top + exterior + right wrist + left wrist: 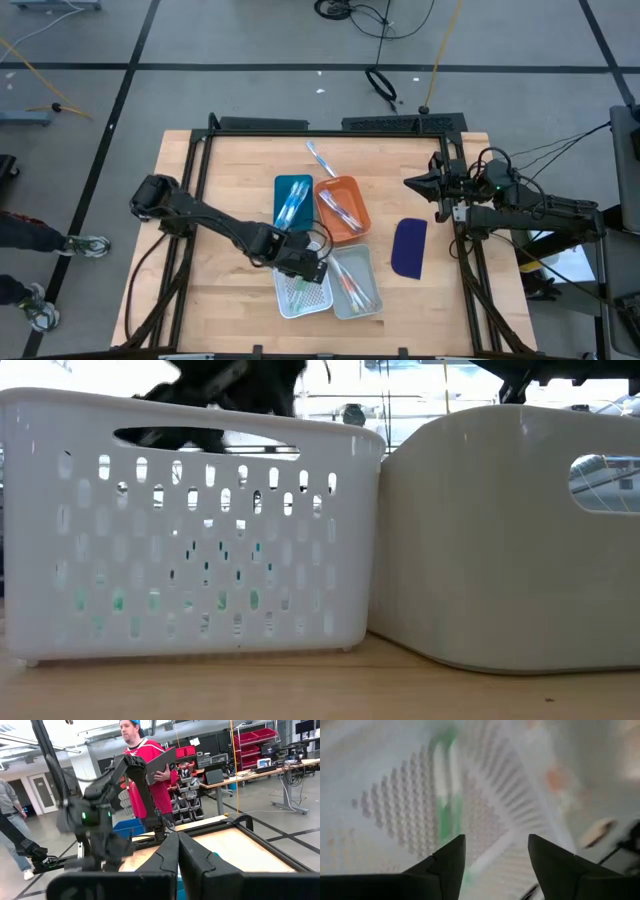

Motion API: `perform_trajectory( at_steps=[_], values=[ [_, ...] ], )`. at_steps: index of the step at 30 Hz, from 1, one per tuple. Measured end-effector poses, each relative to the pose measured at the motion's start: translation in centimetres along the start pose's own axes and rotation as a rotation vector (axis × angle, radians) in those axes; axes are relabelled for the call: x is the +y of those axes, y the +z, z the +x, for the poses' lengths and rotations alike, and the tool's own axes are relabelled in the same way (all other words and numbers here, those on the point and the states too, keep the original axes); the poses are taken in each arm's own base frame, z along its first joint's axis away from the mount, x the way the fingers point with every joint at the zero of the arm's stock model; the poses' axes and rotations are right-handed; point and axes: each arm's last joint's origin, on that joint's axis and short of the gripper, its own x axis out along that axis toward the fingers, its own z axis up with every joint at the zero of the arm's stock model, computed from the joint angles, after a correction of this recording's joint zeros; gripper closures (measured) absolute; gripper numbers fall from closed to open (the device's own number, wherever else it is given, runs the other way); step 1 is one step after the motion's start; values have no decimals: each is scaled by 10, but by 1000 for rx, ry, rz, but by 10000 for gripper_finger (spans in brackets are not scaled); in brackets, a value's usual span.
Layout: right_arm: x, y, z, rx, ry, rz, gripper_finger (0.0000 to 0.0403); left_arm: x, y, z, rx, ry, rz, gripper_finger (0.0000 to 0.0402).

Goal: Pick & Place Toothbrushes
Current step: Adjust the blue toothbrush on the blue bin

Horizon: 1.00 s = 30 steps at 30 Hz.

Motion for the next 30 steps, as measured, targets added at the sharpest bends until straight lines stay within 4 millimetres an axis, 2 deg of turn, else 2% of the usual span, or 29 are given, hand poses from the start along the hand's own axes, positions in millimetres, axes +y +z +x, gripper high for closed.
perform_trajectory(
  at_steps=[5,9,14,17,22,26,30],
  values=[
    [-1,0,2,1,-5,52,403,-5,-4,-47,-275,-105,66,179],
    [-6,-5,12,30,-35,64,403,2,-3,-87,-496,-110,179,179],
    [-20,-16,35,97,-100,82,403,21,9,-129,-645,-18,265,179],
    [-32,-16,49,85,-131,71,403,36,19,-153,-677,20,298,179],
    [-59,-7,74,128,-199,87,403,69,36,-174,-722,13,326,179],
    [-82,10,93,133,-190,96,403,103,47,-179,-733,-2,314,179],
    [-110,18,116,173,-172,163,403,127,54,-182,-776,-68,356,179]
  ],
)
